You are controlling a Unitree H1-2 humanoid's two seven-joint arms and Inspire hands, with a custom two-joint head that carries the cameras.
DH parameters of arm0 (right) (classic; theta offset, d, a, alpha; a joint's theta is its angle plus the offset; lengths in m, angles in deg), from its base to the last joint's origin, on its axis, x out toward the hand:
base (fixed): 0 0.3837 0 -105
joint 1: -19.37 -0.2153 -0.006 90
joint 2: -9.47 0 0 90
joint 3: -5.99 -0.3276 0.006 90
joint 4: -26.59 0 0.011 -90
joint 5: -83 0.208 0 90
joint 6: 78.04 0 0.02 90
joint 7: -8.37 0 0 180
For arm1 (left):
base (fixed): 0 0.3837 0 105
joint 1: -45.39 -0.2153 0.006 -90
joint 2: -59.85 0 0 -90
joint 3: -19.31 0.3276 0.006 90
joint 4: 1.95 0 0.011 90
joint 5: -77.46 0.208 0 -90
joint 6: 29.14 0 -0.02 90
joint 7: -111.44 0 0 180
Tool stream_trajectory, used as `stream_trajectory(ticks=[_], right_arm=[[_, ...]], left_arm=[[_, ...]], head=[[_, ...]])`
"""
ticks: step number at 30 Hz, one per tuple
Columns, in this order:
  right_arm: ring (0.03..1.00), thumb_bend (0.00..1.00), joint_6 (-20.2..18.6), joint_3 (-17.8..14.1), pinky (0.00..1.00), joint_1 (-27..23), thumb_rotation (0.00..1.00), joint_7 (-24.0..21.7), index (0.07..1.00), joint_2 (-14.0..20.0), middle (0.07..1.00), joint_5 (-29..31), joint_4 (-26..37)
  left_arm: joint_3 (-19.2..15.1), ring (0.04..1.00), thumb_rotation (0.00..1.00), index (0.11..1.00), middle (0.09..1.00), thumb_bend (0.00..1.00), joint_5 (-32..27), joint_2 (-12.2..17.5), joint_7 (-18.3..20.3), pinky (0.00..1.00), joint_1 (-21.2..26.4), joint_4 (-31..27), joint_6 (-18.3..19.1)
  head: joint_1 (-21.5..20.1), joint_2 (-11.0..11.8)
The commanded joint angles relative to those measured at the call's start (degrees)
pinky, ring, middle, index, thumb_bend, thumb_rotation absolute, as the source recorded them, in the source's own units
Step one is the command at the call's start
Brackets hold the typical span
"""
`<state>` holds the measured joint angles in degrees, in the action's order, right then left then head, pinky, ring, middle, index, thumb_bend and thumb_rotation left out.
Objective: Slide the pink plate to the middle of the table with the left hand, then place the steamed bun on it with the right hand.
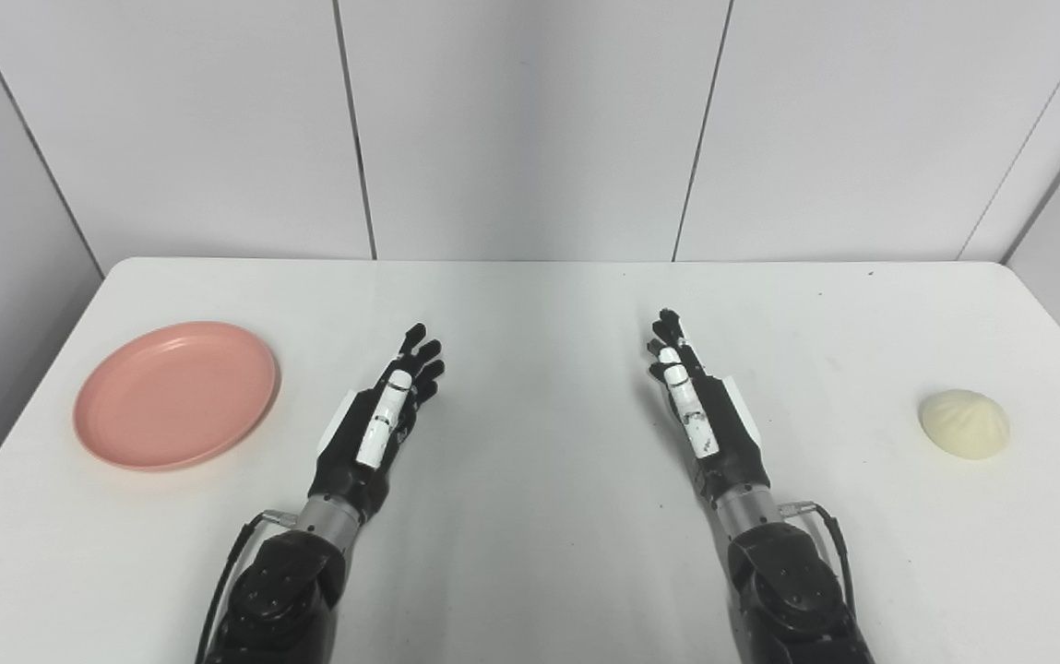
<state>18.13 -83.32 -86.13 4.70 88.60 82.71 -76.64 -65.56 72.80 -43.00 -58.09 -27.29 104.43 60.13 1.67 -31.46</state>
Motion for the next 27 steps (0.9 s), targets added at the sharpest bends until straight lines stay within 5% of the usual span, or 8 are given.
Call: stream_trajectory(ticks=[1,27], right_arm=[[0.963,0.21,-0.1,0.2,0.96,3.1,1.00,0.1,0.993,-0.6,0.979,0.2,-1.7],[0.964,0.21,0.0,0.1,0.96,3.0,1.00,0.0,0.995,-0.5,0.982,0.2,-1.8]], left_arm=[[0.7,0.959,1.00,0.980,0.975,0.50,0.8,0.3,0.4,0.98,-2.1,3.4,4.2],[0.7,0.961,1.00,0.982,0.976,0.49,0.9,0.3,0.4,0.98,-2.1,3.1,4.6]], head=[[0.0,0.0],[0.2,0.0]])
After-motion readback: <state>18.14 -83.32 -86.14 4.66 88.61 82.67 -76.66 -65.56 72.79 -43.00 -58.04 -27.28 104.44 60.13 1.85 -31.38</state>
